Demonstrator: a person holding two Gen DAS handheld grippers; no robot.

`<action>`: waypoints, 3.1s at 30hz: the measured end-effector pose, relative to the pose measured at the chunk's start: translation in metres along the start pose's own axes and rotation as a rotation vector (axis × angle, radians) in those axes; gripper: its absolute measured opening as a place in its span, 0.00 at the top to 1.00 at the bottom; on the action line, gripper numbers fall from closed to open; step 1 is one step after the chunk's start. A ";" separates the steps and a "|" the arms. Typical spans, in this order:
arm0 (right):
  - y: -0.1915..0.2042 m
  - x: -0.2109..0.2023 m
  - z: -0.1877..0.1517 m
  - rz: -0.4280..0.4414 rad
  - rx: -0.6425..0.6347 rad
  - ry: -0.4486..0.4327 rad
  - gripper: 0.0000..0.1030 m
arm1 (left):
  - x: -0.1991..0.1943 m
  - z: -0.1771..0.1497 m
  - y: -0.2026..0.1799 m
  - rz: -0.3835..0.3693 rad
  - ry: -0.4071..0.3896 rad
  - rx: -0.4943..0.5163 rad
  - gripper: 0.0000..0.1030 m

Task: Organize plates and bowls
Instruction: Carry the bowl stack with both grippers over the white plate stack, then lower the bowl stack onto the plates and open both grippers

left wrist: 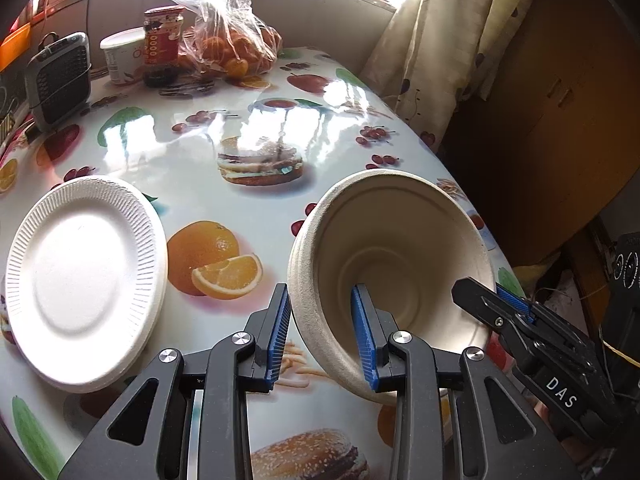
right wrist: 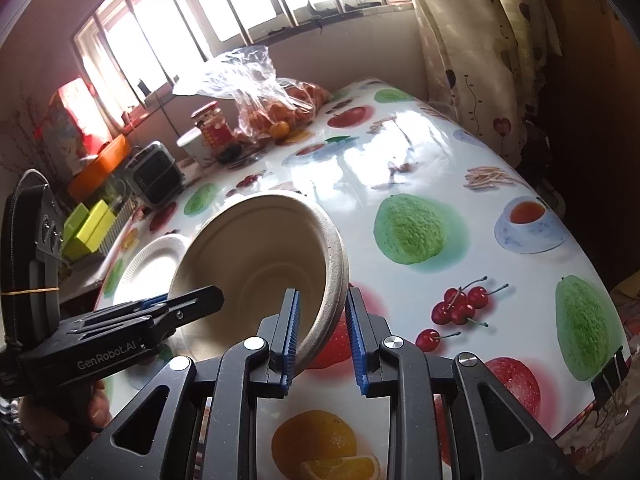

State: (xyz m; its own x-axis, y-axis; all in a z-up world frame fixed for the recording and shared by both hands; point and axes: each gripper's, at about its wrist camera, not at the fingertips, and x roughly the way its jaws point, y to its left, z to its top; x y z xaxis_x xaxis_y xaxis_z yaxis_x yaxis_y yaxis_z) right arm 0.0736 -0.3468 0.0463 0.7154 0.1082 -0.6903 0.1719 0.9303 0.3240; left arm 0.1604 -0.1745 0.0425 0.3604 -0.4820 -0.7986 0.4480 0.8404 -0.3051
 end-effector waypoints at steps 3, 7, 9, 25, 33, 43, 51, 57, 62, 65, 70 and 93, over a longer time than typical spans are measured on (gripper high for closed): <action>0.008 0.006 0.003 0.013 -0.017 0.006 0.78 | -0.003 0.000 0.008 0.015 -0.008 -0.015 0.69; 0.020 0.013 0.007 0.033 -0.037 0.013 0.78 | -0.008 0.000 0.020 0.032 -0.017 -0.037 0.69; 0.026 0.017 0.008 0.042 -0.046 0.015 0.78 | -0.011 0.000 0.024 0.041 -0.022 -0.045 0.69; 0.072 0.045 0.022 0.109 -0.132 0.049 0.78 | -0.030 -0.001 0.069 0.099 -0.059 -0.129 0.69; 0.099 0.062 0.028 0.144 -0.176 0.073 0.78 | -0.042 0.004 0.095 0.132 -0.085 -0.175 0.69; 0.134 0.081 0.033 0.192 -0.222 0.093 0.78 | -0.059 0.007 0.126 0.178 -0.113 -0.223 0.69; 0.162 0.097 0.034 0.219 -0.263 0.116 0.78 | -0.067 0.005 0.152 0.218 -0.123 -0.261 0.69; 0.175 0.109 0.031 0.233 -0.284 0.142 0.78 | -0.070 0.004 0.166 0.239 -0.124 -0.281 0.69; 0.183 0.121 0.031 0.242 -0.292 0.164 0.78 | -0.071 0.002 0.175 0.251 -0.121 -0.300 0.69; 0.189 0.126 0.031 0.242 -0.301 0.175 0.78 | -0.070 0.001 0.180 0.262 -0.114 -0.306 0.69; 0.194 0.134 0.029 0.243 -0.306 0.192 0.78 | -0.069 0.000 0.187 0.270 -0.109 -0.317 0.69; 0.198 0.142 0.028 0.221 -0.319 0.194 0.75 | -0.066 -0.002 0.194 0.291 -0.100 -0.326 0.68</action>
State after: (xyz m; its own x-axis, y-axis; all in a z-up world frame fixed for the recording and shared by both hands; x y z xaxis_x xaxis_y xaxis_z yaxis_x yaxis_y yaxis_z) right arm 0.2284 -0.1572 0.0307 0.5655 0.3528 -0.7454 -0.2109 0.9357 0.2829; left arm 0.2217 0.0209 0.0353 0.5174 -0.2219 -0.8265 0.0407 0.9711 -0.2352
